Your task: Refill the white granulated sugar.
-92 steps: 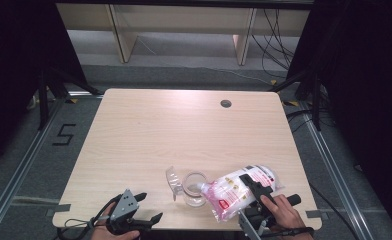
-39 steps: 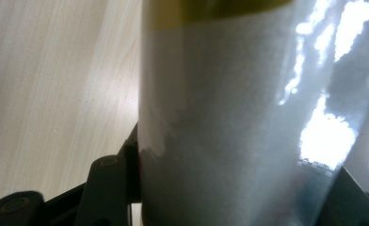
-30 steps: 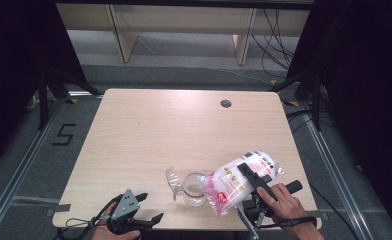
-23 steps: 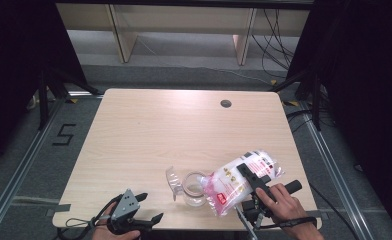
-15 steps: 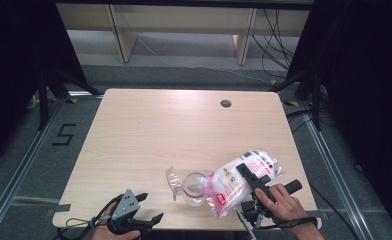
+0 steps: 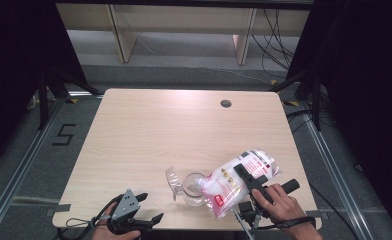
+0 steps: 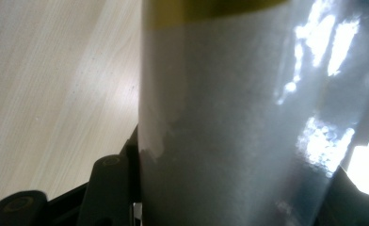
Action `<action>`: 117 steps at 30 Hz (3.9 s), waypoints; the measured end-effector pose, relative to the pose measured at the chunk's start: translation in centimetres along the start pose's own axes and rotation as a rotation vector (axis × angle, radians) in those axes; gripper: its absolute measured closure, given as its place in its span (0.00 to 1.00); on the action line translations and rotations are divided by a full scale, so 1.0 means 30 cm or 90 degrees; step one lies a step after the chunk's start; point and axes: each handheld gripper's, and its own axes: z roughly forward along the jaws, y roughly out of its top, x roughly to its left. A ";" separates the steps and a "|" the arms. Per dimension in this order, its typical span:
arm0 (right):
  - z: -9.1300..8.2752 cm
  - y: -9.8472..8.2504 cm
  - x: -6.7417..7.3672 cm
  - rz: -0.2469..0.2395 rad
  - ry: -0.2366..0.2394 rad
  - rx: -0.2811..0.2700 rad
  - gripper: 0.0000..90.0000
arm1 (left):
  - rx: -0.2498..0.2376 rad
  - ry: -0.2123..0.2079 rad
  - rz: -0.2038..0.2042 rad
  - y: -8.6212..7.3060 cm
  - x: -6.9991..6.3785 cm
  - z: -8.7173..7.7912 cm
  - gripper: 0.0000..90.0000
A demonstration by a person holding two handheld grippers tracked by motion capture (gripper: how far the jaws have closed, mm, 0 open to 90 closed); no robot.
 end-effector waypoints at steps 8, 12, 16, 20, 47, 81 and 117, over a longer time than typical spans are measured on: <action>0.005 0.002 -0.005 -0.025 0.000 0.014 0.56 | -0.009 -0.002 -0.026 -0.003 -0.009 0.004 0.20; 0.006 0.004 -0.010 -0.041 0.006 0.019 0.56 | -0.013 -0.003 -0.035 -0.003 -0.011 0.006 0.20; 0.009 0.007 -0.007 -0.040 0.000 0.011 0.56 | -0.012 -0.003 -0.036 -0.003 -0.011 0.005 0.20; 0.012 0.010 -0.007 -0.044 0.005 0.012 0.57 | -0.012 -0.004 -0.035 -0.003 -0.011 0.005 0.20; 0.006 0.013 -0.015 -0.067 0.008 0.023 0.57 | -0.013 -0.004 -0.033 -0.002 -0.012 0.005 0.20; -0.003 0.018 -0.014 -0.075 0.007 0.024 0.58 | -0.018 -0.007 -0.028 -0.003 -0.010 0.003 0.22; -0.012 0.018 -0.021 -0.071 0.003 0.023 0.59 | -0.016 -0.005 -0.010 0.002 -0.004 -0.006 0.22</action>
